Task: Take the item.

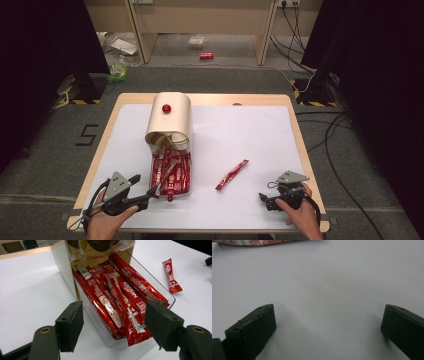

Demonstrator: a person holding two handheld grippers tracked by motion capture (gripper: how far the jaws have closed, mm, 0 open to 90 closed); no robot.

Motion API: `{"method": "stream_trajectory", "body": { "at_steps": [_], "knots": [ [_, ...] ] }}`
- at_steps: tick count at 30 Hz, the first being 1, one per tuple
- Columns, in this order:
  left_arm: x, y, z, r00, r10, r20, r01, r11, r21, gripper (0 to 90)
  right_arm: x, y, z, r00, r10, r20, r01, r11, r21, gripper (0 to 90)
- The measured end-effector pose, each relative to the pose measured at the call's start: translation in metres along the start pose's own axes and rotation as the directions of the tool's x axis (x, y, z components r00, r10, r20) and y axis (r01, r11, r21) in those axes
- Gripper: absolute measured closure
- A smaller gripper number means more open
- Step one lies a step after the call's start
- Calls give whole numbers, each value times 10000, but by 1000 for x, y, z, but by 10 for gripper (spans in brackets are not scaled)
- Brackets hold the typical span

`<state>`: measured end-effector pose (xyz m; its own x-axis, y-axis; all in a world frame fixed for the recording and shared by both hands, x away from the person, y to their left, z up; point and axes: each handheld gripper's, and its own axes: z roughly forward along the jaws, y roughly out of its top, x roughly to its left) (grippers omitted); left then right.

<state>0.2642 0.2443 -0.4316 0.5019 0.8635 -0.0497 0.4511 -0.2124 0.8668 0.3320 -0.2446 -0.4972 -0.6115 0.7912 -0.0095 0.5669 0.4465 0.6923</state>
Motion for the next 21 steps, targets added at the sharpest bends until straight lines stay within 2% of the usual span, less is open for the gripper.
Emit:
{"method": "stream_trajectory", "body": {
  "at_steps": [21],
  "knots": [
    [6, -16, -4, 9996, -3, -265, 7, 9999, 153, 300, 0, 0, 0, 10000, 0, -2, 0, 10000, 0, 3]
  ]
}}
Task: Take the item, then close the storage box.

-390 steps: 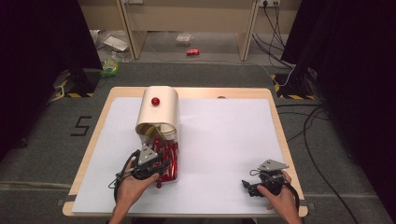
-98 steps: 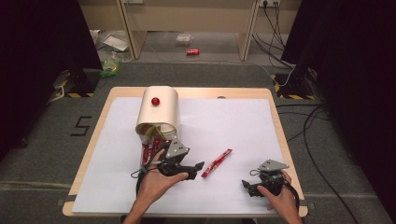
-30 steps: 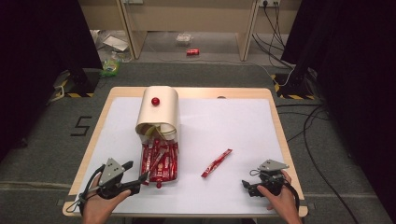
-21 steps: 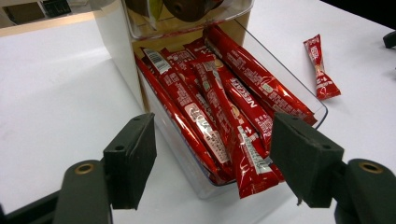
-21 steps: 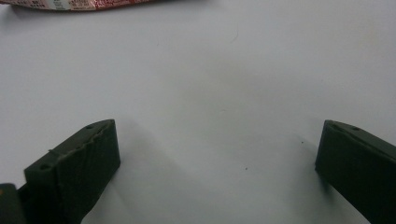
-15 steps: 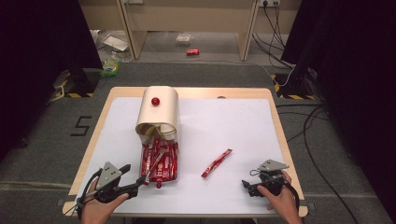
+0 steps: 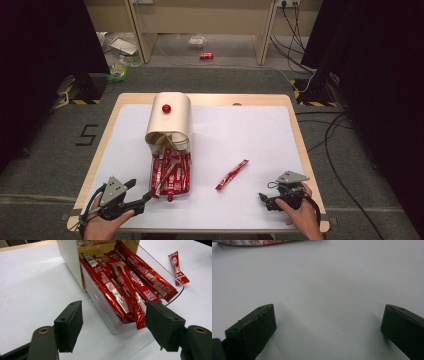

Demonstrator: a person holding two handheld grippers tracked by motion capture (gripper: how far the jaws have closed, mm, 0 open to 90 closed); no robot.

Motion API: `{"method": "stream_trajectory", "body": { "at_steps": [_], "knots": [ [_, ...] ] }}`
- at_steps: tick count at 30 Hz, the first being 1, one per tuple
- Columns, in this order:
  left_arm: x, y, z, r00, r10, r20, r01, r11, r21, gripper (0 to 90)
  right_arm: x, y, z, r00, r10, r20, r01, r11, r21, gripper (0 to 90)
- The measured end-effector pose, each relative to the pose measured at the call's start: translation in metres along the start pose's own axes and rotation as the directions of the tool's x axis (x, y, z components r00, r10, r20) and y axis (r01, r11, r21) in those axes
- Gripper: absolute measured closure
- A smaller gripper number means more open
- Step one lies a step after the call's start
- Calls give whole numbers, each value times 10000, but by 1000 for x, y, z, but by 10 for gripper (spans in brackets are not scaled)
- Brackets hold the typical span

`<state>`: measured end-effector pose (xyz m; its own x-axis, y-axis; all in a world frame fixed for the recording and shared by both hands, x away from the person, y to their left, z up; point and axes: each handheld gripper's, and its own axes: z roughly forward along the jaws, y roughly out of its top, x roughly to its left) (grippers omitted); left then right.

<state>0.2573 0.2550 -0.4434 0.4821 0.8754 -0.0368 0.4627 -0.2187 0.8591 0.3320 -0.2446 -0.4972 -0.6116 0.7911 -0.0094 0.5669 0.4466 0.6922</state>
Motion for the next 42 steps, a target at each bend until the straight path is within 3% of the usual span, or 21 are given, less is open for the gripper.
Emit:
{"method": "stream_trajectory", "body": {
  "at_steps": [17, 34, 42],
  "knots": [
    [-1, -5, -1, 9999, -111, 8, 111, 9998, 136, 295, 0, 0, 0, 10000, 2, 2, -2, 10000, -1, 3],
    [-13, -10, 9, 9993, 256, 257, -265, 9990, 366, 293, 0, 0, 0, 10000, -36, 35, 36, 10000, 6, 6],
    [-12, -9, 17, 9999, -10, 132, 5, 9994, 355, 300, 0, 0, 0, 10000, -27, 33, 27, 10000, 6, 5]
  ]
}}
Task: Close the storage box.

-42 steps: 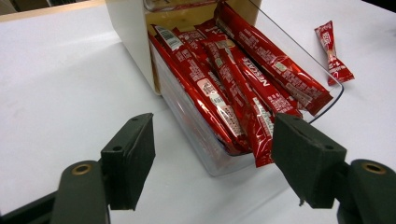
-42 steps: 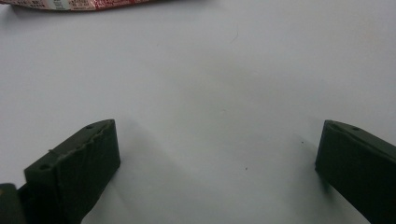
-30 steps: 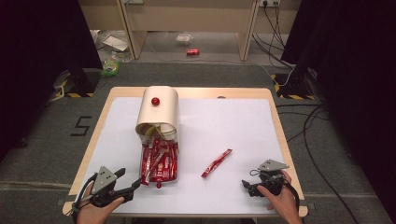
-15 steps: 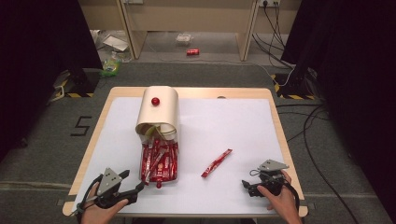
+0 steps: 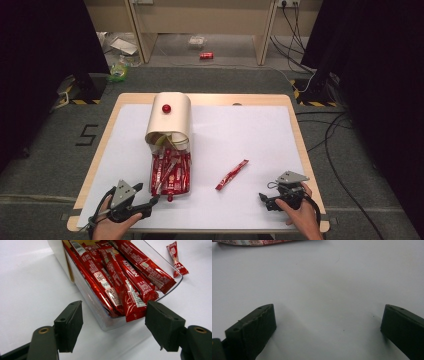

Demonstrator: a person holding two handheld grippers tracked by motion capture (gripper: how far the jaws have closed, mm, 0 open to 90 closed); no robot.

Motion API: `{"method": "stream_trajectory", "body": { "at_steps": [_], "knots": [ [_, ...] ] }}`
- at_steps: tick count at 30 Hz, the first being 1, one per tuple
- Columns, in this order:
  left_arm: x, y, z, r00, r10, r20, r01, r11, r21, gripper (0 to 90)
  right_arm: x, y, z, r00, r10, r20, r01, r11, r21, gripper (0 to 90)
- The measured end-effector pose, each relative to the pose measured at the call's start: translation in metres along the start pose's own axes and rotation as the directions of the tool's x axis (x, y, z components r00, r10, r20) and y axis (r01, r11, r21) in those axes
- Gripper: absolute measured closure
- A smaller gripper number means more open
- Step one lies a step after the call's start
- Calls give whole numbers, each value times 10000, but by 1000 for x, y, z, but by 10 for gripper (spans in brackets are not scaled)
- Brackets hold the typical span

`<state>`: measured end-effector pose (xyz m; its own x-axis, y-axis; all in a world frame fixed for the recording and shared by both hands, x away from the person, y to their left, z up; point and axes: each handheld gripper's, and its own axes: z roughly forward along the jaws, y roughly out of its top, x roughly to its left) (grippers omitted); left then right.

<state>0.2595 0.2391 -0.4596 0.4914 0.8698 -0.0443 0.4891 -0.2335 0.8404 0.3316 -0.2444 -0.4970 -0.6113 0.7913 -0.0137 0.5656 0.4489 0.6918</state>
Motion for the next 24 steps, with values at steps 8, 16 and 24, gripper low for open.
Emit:
{"method": "stream_trajectory", "body": {
  "at_steps": [8, 16, 24],
  "knots": [
    [0, 1, 7, 9989, -462, 49, 462, 9989, -61, 299, 0, 0, 0, 10000, 11, -13, -11, 10000, 1, 5],
    [-4, -2, 10, 9989, -454, 67, 455, 9989, -134, 287, 0, 0, 0, 10000, 7, -11, -7, 10000, 2, 5],
    [-8, -4, 14, 9983, -490, 312, 495, 9987, -151, 294, 0, 0, 0, 10000, 14, -6, -14, 10000, -4, 4]
  ]
}}
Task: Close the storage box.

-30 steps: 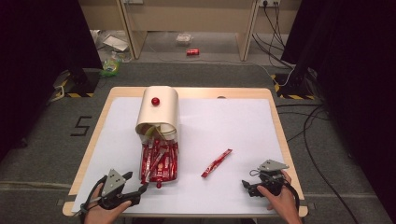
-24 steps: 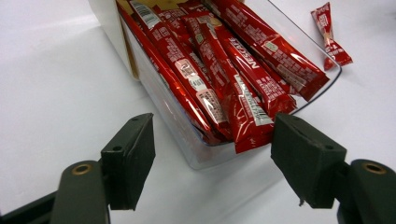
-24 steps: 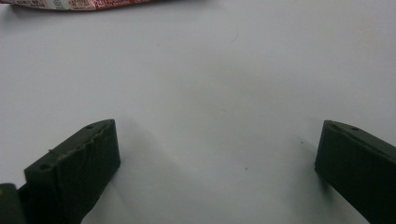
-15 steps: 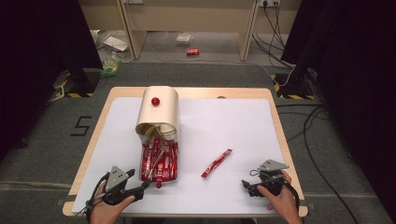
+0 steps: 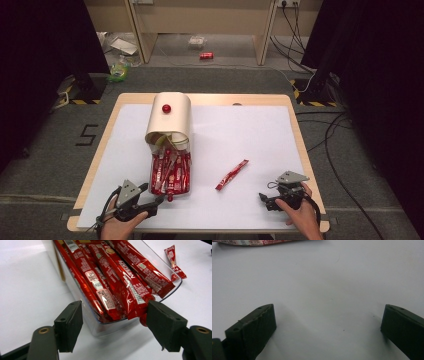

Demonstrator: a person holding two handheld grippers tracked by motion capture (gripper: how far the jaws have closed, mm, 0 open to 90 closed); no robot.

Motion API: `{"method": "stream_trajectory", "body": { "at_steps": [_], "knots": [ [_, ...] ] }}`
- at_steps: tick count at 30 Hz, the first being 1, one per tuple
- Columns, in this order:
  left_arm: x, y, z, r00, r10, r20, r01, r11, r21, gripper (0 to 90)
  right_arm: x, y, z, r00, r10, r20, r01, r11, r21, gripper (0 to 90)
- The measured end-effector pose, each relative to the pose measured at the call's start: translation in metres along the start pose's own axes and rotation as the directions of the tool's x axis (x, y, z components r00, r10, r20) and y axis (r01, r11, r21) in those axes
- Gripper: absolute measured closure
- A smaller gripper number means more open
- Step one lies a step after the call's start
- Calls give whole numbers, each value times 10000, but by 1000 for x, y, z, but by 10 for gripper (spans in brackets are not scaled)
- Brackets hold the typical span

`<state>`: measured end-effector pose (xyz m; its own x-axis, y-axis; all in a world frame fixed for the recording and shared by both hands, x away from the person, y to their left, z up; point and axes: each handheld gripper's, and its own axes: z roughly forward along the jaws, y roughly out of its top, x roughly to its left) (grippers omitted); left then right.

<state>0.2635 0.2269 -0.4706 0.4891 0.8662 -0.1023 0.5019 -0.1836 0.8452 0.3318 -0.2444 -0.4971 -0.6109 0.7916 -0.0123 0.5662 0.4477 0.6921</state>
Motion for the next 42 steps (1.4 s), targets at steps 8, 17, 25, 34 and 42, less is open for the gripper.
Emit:
{"method": "stream_trajectory", "body": {
  "at_steps": [8, 17, 25, 34, 42],
  "knots": [
    [-4, -1, 0, 9979, 599, -239, -594, 9980, 230, 291, 0, 0, 0, 10000, -7, -3, 7, 10000, -4, 4],
    [-4, -7, 3, 9953, 910, -320, -894, 9948, 484, 313, 0, 0, 0, 10000, -8, -6, 8, 10000, -6, 4],
    [-4, -7, 6, 9950, 953, -311, -935, 9941, 541, 306, 0, 0, 0, 10000, 5, -9, -5, 10000, 1, 4],
    [-2, -1, 7, 9972, 675, -315, -673, 9977, 63, 304, 0, 0, 0, 10000, 6, -12, -6, 10000, 2, 4],
    [2, 3, 11, 9983, 463, -349, -469, 9988, -164, 311, 0, 0, 0, 10000, 6, -12, -6, 10000, 1, 4]
  ]
}}
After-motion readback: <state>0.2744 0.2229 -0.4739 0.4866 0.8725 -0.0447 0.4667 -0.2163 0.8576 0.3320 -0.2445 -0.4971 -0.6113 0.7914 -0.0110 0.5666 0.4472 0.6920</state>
